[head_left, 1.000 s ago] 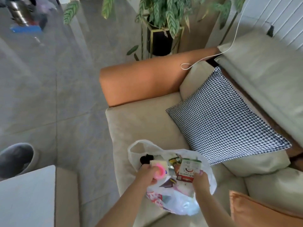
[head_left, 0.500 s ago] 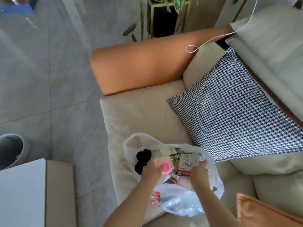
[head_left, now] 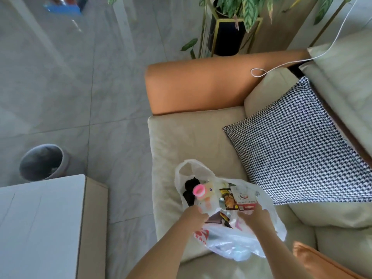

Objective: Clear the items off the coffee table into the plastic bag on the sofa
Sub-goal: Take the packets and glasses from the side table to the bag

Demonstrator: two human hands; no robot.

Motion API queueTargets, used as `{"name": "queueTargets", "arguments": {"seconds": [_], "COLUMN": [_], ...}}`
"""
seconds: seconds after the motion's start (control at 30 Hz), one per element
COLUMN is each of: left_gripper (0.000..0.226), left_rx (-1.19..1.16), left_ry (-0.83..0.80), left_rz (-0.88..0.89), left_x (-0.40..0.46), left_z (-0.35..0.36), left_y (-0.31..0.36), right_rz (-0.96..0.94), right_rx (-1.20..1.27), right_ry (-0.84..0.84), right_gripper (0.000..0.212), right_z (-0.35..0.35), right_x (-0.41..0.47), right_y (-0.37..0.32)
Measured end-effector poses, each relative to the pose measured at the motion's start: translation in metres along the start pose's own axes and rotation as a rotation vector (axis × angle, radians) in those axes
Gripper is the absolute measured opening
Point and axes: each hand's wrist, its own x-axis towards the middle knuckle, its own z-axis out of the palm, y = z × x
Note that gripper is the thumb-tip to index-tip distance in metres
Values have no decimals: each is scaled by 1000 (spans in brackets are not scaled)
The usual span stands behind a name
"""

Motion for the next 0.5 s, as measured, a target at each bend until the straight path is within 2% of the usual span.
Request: {"name": "queueTargets", "arguments": {"seconds": [0.1,0.2,0.3,0.37,0.4,0.43,0.5], "left_gripper": [30,18,21,27,22,16,20], "left_rx": [-72,-118,-178,-277,-331,-376,-465], "left_ry": [48,70,121,188,220,241,317], "left_rz": [28,-7,-3,-47,-68,-88,-133], "left_x": [-21,-47,-75,-94,-101,-110,-127], "left_z": [-11,-26,-47,-62,-68,-74,-82], "left_y": [-5,-16,-40,-66,-82,-99,-137], "right_rz": [-41,-95,-176,-271,-327,-377,-500], "right_rx": [-153,-302,-396,-426,-420,-425,-487], "right_ry": [-1,-5,-11,-52,-97,-134,-159], "right_gripper": [88,89,65,45,38,32,28], "right_z": [-7,2,9,-1,-2,2,16], "right_x": [-16,-10,-13,-67,-90,-105,-134], "right_y": [-15,-15,-30,-69,-87,-103,-131]}}
